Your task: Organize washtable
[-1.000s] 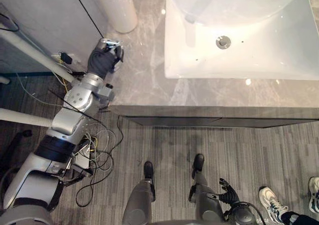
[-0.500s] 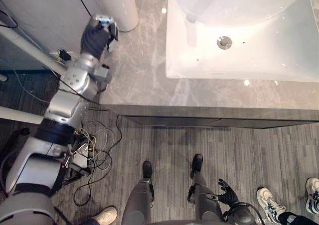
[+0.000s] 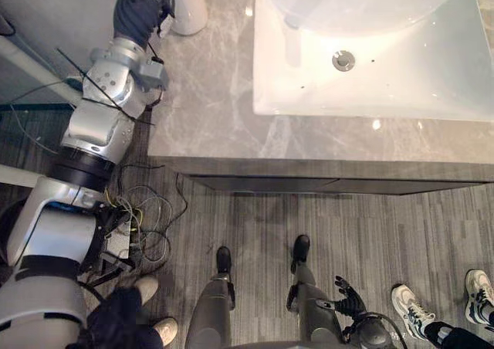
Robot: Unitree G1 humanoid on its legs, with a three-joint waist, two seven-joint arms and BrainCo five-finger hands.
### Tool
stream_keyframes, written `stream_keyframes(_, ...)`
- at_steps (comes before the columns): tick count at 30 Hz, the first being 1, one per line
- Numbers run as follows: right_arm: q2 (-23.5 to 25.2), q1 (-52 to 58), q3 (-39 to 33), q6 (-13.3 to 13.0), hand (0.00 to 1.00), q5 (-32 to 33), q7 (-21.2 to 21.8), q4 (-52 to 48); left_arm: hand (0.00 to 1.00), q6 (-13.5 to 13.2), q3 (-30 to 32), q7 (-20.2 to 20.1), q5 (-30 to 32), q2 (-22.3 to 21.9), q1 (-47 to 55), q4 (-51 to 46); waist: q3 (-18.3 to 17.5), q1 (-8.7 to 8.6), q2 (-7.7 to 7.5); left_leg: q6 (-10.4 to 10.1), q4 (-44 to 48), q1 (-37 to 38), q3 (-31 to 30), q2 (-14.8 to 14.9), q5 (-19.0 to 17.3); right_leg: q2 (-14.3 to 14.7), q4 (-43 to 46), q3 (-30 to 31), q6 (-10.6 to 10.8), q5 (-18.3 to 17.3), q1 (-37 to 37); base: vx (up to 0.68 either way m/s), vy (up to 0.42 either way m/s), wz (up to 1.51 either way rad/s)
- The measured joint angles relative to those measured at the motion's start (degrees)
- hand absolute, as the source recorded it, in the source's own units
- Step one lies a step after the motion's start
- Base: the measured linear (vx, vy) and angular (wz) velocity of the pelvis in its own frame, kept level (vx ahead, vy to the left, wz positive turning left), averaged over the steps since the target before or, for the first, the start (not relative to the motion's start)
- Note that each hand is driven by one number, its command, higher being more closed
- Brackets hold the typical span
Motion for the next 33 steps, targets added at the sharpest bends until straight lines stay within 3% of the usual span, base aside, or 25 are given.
stream_keyframes(6,-0.03,0.00,0.73,-0.07,0.00,0.03,0.02,-0.65,1.00,-0.02,-1.07,-0.01,0.04,0.16,-1.70,0.33,0.02,0.01,-0.65,-0.06,0.55,-1.49,0.50,0.65,0.01,0.54,0.00,0.21,-0.56,0.46,-1.56,-0.01,-0.013,-0.06)
stream_keyframes(14,-0.02,-0.01,1.67,-0.17,0.00,0.09,0.06,-2.86,1.00,0.06,-4.06,-0.01,2.18,-0.77,-8.49,4.37,0.85,-1.35,-1.90,-0.19,1.67,-2.49,0.66,0.93,-0.17,0.70,0.00,0.41,-0.70,0.59,-2.18,0.00,-0.001,-0.01)
stream_keyframes(29,-0.03,-0.03,1.61,-0.15,0.00,0.10,0.09,-2.75,1.00,0.19,-3.98,-0.04,4.53,-4.29,-8.50,4.44,1.32,-1.14,-1.81,-0.62,2.31,-1.38,0.97,1.81,-0.47,1.59,0.00,0.75,-1.12,0.68,-1.02,-0.01,0.000,-0.02)
stream_keyframes(33,0.02,-0.03,1.60,-0.02,0.00,0.06,0.19,-2.68,1.00,0.03,-2.63,-0.08,4.46,-3.74,-3.70,-4.33,1.45,-0.36,-1.20,-0.63,1.92,0.23,0.37,1.73,-0.47,1.54,0.00,-0.06,-1.44,-0.03,0.80,-0.01,0.011,0.07)
